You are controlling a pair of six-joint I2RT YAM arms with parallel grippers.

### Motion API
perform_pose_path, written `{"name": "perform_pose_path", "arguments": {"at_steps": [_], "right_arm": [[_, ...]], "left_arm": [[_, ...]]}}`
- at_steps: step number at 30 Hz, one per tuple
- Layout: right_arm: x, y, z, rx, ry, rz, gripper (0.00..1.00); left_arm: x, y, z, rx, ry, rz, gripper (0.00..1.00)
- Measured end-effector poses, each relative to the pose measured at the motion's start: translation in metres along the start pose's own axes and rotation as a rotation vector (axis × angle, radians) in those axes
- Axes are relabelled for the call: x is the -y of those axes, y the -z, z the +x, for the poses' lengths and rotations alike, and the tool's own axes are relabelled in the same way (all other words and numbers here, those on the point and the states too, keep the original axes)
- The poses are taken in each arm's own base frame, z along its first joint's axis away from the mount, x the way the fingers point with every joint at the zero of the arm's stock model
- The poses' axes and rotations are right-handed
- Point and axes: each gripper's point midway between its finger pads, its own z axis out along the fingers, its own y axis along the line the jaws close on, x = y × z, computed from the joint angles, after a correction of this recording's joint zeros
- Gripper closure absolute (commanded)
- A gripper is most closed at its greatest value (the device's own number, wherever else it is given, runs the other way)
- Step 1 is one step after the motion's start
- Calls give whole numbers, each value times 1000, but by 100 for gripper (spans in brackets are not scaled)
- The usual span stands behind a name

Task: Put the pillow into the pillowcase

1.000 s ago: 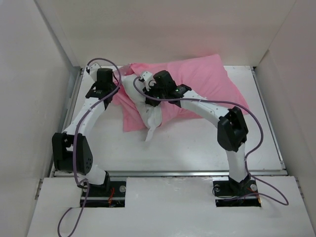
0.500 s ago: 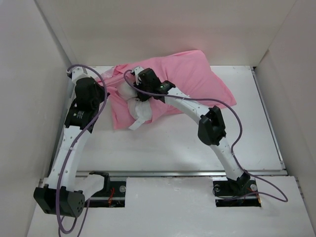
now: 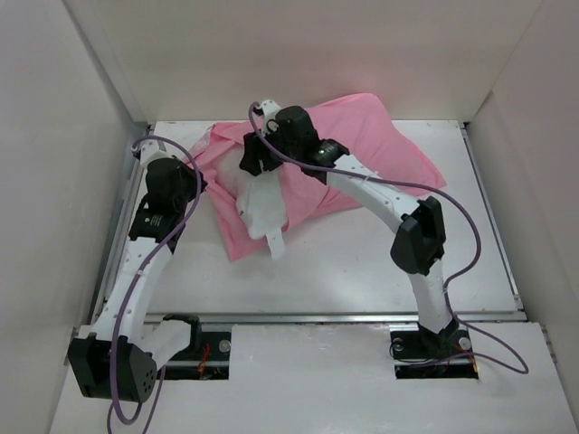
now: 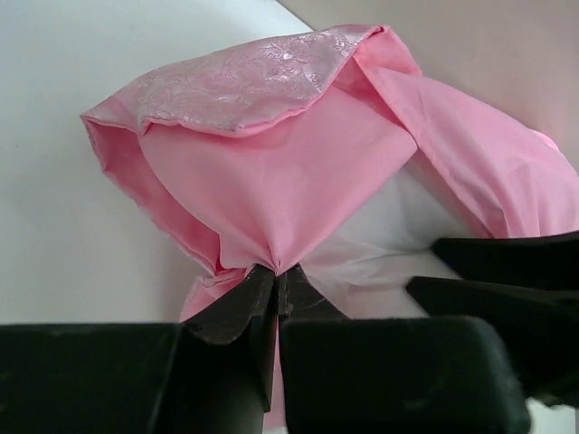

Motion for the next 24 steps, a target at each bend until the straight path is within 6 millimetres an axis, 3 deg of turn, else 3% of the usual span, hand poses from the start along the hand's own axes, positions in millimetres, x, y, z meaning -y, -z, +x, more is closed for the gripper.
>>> {"name": "perform_pose_path", "arguments": {"at_steps": [2, 5, 11, 12, 13, 14, 15, 19, 24], "right_arm": [[-9, 16, -22, 51, 31, -61, 23], [-16, 48, -34, 72, 119, -128, 22], [-40, 107, -7, 20, 343, -200, 21], [-48, 112, 2, 1, 380, -212, 21], [-55, 115, 10, -17, 415, -225, 19], [-64, 115, 18, -36, 450, -241, 16], [-72, 113, 27, -60, 483, -254, 12], [-89, 97, 72, -180, 592, -281, 7], [-83, 74, 111, -291, 730, -246, 1]], "left_arm": [[-1, -1, 2, 0, 7, 3, 100], [-3, -4, 6, -3, 11, 1, 100], [-6, -14, 11, -7, 15, -9, 100], [-7, -16, 11, -8, 16, -12, 87], [-8, -18, 12, -10, 15, -15, 67], [-9, -19, 12, -11, 13, -20, 25], [-9, -19, 12, -9, 11, -23, 0], [-15, -18, 10, 4, 40, -57, 0], [-32, -1, 20, 9, 75, -101, 0]]}}
